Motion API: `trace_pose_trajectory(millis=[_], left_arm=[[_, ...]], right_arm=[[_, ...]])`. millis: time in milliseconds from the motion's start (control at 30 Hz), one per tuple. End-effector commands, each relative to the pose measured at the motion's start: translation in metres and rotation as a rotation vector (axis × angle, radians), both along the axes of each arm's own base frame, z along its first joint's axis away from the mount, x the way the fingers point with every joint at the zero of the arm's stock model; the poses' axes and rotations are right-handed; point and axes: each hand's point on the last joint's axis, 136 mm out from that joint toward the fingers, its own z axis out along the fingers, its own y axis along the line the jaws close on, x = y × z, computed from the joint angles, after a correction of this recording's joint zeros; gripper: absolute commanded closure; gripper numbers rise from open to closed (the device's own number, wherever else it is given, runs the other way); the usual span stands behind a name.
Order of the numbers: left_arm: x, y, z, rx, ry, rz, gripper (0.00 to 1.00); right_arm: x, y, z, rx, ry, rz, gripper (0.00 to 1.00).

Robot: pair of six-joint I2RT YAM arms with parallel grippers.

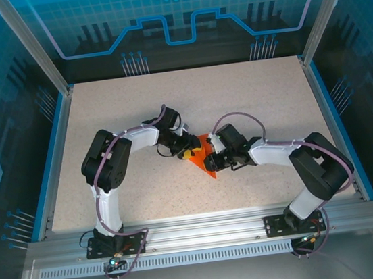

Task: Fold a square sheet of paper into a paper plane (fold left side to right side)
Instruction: Fourth fold the wing at the center of the table.

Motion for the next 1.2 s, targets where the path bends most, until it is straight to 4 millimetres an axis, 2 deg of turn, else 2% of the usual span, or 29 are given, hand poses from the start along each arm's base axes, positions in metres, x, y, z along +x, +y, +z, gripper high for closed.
trace_pose_trajectory(millis=[0,100,333,533,733,867,1033,1167], left_arm=[[-0.009,0.009,-0.026,0.077,0.069,0.017,0.53],[-0.009,0.008,-0.025,0.074,0.066,0.014,0.53],[-0.009,0.007,-0.024,0.075,0.066,0.013,0.53],[-0.009,0.008,-0.023,0.075,0.065,0.014,0.53],[-0.009,0.007,-0.023,0.075,0.065,0.013,0.53],[-0.009,0.007,-0.023,0.076,0.064,0.013,0.53],[-0.008,0.007,-0.023,0.078,0.062,0.012,0.53],[-0.009,0.008,-0.024,0.08,0.064,0.012,0.53]], right_arm=[[0.002,-0.004,0.02,0.067,-0.014,-0.003,0.65],[0.007,-0.007,0.026,0.116,-0.003,-0.016,0.6],[0.026,-0.003,0.028,0.209,0.052,-0.058,0.61],[0.035,0.008,0.023,0.243,0.089,-0.051,0.61],[0.036,0.01,0.013,0.236,0.119,-0.055,0.64],[0.035,0.008,0.007,0.222,0.132,-0.057,0.7],[0.034,0.004,0.0,0.183,0.146,-0.066,0.87],[0.032,-0.004,-0.007,0.131,0.151,-0.078,0.94]])
